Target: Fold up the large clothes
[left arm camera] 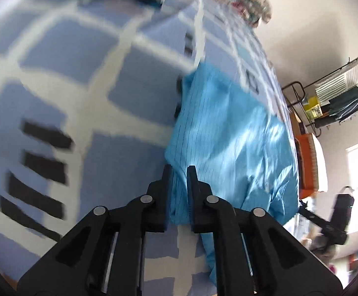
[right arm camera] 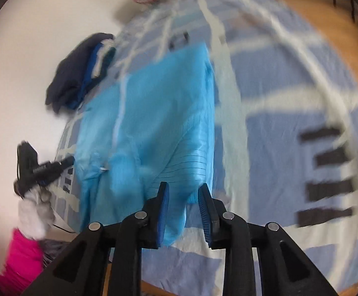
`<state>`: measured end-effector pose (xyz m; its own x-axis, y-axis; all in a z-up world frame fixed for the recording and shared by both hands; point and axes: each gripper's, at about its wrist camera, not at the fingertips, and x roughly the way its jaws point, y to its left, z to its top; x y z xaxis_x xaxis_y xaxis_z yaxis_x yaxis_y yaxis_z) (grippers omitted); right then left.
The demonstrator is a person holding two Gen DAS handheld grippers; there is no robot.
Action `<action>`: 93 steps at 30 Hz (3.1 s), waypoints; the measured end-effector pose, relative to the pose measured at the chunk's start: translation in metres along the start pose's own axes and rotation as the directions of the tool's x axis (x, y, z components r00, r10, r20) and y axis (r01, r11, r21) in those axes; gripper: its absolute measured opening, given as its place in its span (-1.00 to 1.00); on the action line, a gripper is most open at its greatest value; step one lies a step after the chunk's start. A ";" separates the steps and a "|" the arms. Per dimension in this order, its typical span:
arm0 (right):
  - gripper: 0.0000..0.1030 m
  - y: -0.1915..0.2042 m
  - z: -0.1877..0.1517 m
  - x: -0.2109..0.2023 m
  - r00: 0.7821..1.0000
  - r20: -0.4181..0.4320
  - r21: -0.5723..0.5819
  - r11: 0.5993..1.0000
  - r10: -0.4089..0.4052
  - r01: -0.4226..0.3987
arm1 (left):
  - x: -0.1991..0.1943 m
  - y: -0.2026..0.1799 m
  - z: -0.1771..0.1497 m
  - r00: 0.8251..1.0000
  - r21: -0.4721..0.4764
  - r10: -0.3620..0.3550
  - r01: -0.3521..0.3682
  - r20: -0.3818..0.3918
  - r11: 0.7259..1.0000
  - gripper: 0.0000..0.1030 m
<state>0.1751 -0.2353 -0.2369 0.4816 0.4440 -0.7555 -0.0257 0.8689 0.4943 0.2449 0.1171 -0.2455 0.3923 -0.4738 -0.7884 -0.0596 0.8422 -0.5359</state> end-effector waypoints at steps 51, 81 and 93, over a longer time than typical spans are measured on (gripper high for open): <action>0.11 -0.032 0.006 0.006 0.999 0.045 -0.141 0.990 0.023 -0.016 | 0.011 0.014 0.004 0.995 0.024 -0.089 0.090 -0.035 0.996 -0.10; -0.23 -0.080 0.050 0.085 0.930 0.021 0.185 0.913 0.367 -0.364 | 0.081 0.022 0.030 0.937 -0.185 -0.297 0.264 -0.183 0.947 -0.15; -0.53 -0.063 0.056 0.080 0.942 0.015 0.139 0.932 0.335 -0.334 | 0.077 0.004 0.029 0.939 -0.124 -0.289 0.269 -0.188 0.955 -0.72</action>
<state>0.2648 -0.2673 -0.3045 0.4580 0.7065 -0.5396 -0.0633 0.6313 0.7729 0.3019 0.0917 -0.3001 0.2125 -0.7364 -0.6423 -0.0654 0.6451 -0.7613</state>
